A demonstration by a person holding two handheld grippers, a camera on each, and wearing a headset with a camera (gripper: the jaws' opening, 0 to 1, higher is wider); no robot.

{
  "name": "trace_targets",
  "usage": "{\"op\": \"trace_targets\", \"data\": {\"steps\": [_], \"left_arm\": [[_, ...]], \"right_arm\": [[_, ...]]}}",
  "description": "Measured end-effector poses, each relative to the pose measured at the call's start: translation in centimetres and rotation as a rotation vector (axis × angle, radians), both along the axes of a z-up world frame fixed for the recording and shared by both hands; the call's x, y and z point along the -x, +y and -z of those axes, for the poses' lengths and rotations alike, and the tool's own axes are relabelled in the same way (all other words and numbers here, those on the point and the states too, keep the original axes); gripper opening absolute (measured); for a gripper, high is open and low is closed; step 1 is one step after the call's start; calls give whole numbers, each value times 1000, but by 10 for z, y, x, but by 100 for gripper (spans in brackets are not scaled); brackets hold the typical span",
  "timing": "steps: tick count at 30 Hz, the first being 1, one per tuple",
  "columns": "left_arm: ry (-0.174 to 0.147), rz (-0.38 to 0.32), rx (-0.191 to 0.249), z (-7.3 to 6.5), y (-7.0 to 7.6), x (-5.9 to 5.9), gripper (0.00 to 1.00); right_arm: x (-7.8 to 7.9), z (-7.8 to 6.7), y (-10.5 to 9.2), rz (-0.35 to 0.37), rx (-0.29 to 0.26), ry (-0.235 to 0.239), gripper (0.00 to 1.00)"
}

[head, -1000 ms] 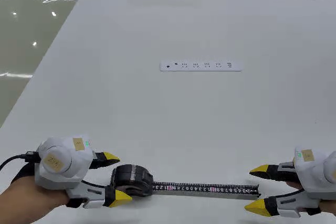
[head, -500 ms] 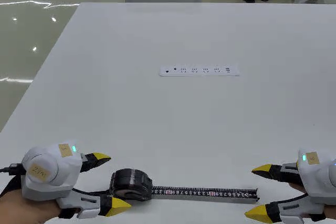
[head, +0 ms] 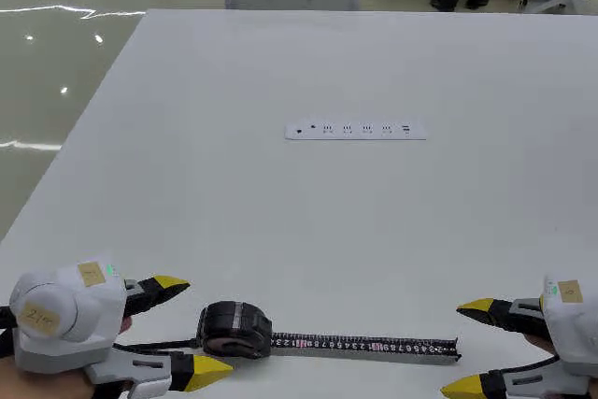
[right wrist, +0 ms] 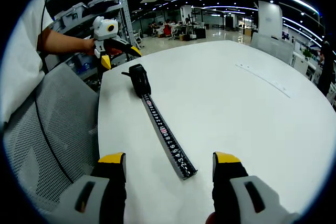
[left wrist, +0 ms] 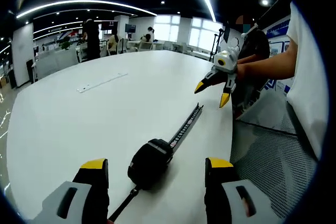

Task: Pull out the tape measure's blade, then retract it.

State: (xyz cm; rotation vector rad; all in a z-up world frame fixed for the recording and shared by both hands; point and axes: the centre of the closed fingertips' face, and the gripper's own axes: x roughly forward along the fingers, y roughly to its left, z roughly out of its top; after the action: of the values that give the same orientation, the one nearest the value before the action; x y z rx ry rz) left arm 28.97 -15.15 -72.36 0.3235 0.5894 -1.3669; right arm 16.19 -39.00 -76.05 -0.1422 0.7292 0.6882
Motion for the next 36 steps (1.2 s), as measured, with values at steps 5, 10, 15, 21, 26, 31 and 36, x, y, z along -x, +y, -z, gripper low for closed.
{"op": "trace_targets", "data": {"steps": [5,10,15,21,26,31,36], "left_arm": [[-1,-20,12,-5,4,1,75],[4,-33,14,-5,8,1,78],[19,-58,28,-9,13,3,82],[14,-72,20,-9,20,6,86],[52,-95,19,-7,26,8,89],[42,-123,17,-6,34,9,89],[43,-150,30,-10,39,9,91]], "right_arm": [[2,-3,-3,19,-4,-11,69],[4,-7,-6,38,-3,-17,71],[6,-9,-9,58,0,-21,74],[10,-12,-10,74,6,-21,79],[14,-13,-12,93,-3,-14,82],[19,-14,-14,109,-3,-8,84],[22,-16,-17,137,-6,-11,86]]}}
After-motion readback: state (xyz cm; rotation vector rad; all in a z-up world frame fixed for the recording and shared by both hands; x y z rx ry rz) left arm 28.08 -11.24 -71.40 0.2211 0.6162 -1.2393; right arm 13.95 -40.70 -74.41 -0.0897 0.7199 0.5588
